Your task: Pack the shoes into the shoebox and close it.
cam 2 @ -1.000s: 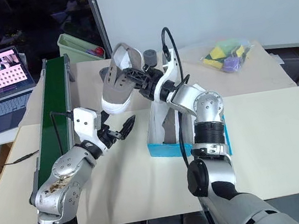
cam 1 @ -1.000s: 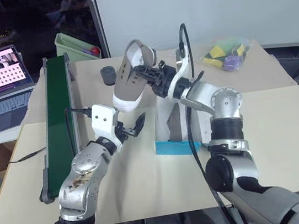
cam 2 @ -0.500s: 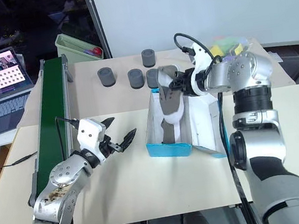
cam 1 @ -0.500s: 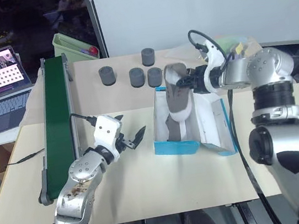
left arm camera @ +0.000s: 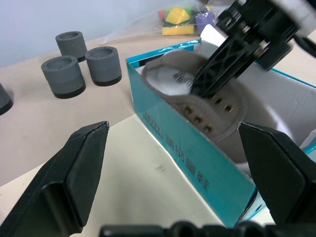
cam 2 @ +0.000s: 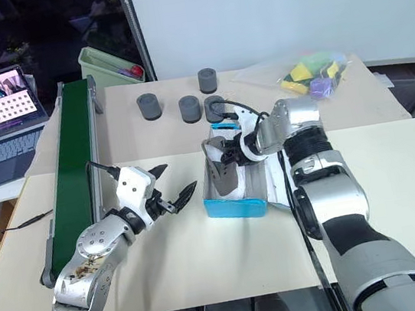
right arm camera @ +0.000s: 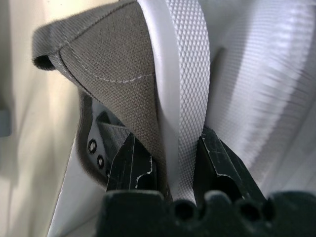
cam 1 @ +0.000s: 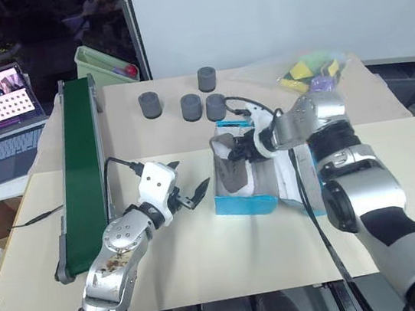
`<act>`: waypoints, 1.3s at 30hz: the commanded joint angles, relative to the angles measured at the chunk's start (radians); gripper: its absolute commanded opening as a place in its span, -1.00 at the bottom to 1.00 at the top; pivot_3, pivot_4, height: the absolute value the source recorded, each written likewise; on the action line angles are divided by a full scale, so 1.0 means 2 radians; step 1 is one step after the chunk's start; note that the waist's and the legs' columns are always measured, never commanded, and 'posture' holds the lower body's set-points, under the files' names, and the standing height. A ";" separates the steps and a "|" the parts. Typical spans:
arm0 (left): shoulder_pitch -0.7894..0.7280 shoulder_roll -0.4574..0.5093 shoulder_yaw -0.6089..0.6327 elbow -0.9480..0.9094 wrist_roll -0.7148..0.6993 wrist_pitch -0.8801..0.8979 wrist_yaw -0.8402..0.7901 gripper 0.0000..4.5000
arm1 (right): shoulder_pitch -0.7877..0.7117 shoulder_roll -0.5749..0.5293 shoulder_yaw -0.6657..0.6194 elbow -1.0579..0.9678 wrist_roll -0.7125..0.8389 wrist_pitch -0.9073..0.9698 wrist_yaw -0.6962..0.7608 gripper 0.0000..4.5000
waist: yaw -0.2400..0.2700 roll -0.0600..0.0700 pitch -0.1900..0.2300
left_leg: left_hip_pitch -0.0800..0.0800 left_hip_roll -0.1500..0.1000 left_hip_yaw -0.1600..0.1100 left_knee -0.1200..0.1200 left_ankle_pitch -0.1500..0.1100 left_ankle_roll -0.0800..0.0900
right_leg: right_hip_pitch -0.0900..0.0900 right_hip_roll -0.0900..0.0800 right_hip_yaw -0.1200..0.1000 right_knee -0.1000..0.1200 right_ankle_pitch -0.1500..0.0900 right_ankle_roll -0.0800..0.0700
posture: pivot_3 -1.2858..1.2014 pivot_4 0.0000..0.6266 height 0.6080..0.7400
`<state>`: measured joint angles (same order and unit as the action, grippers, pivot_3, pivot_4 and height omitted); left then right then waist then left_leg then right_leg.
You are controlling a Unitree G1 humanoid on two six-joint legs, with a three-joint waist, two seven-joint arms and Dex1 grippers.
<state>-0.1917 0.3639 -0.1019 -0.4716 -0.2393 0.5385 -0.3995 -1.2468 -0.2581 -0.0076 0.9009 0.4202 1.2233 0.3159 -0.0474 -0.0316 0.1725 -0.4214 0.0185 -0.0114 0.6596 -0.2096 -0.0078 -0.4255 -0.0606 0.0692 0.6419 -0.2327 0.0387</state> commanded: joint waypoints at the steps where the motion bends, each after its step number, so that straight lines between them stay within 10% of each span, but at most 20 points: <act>1: -0.008 -0.003 0.006 -0.019 -0.002 -0.003 0.003 0.99 | -0.008 0.007 0.009 0.041 -0.039 -0.049 0.007 -0.69 | 0.000 0.000 0.000 | 0.000 0.000 0.000 0.000 0.000 0.000 | 0.000 0.000 0.000 0.000 0.000 0.000 | 0.03 -0.52 0.83; 19: -0.011 -0.004 0.006 -0.028 -0.002 0.004 0.006 0.99 | 0.028 0.039 0.099 0.101 -0.153 -0.134 0.086 -0.69 | -0.001 0.000 -0.004 | 0.012 0.000 0.000 0.000 0.000 0.000 | 0.012 0.000 0.000 -0.001 -0.001 0.001 | 0.03 -0.52 0.83; 28: -0.019 -0.002 0.005 -0.023 -0.002 0.003 -0.001 1.00 | 0.001 0.035 0.058 0.111 -0.147 -0.123 0.083 0.68 | -0.001 0.000 -0.004 | 0.011 0.000 0.000 0.000 0.000 0.000 | 0.012 0.000 0.000 -0.001 -0.001 0.000 | 0.03 -0.52 0.83; 39: -0.029 -0.003 0.001 -0.015 -0.002 0.000 -0.009 1.00 | -0.009 -0.014 0.032 0.018 -0.132 -0.047 0.103 0.68 | 0.003 0.000 -0.004 | 0.008 0.000 -0.001 0.000 0.000 0.000 | 0.009 0.000 0.000 -0.001 -0.001 0.000 | 0.03 -0.52 0.83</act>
<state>-0.2313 0.3590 -0.1016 -0.4851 -0.2395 0.5492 -0.4099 -1.2739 -0.2436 0.0610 0.9813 0.1700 1.0997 0.5240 -0.0406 -0.0316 0.1650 -0.4082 0.0173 -0.0130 0.6595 -0.2098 -0.0080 -0.4103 -0.0612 0.0685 0.6397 -0.2348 0.0395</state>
